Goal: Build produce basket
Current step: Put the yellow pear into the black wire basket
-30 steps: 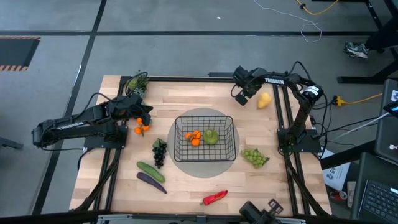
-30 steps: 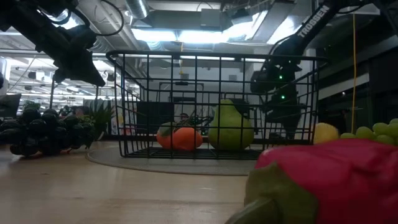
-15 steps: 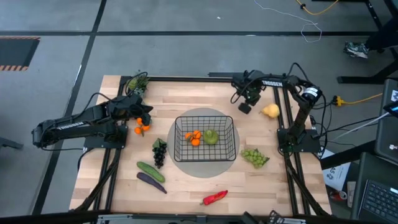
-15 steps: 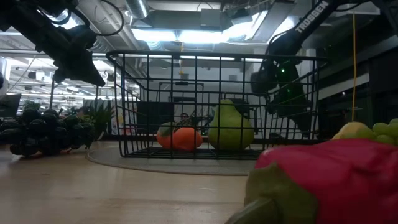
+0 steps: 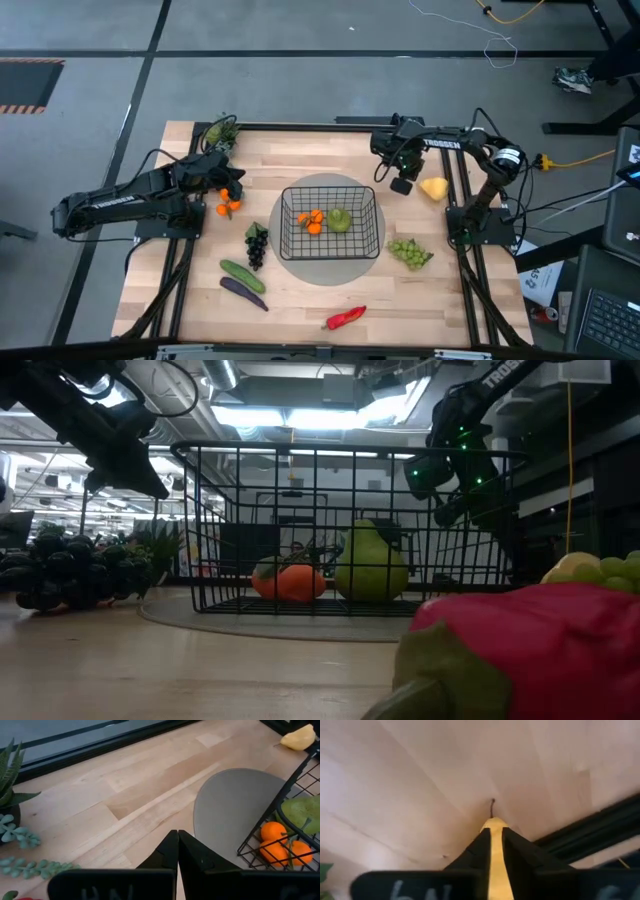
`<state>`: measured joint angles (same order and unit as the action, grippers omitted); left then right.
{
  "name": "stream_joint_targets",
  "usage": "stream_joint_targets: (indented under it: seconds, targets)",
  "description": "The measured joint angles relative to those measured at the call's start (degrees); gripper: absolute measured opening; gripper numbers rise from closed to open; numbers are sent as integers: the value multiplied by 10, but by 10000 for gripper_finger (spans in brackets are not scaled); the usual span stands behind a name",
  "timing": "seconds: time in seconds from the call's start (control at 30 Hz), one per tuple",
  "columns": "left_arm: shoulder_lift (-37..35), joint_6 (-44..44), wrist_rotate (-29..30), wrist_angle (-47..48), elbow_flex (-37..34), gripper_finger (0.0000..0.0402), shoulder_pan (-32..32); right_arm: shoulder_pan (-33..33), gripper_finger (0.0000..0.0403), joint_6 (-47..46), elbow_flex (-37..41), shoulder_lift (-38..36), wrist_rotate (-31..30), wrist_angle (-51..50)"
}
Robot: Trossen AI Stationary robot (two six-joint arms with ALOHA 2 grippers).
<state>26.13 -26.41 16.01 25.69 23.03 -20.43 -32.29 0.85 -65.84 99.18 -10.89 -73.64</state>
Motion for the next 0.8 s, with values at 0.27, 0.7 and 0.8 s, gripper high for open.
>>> stream_joint_targets:
  seconds: [0.27,0.7,0.8]
  targets:
    - [0,0,0,0,0,0,0,-16,160,-25,36,0,30,22]
    - [0,-1,-2,0,0,0,0,-17,212,-89,140,0,60,134]
    - [0,-1,-2,0,0,0,0,-17,212,-98,149,0,60,142]
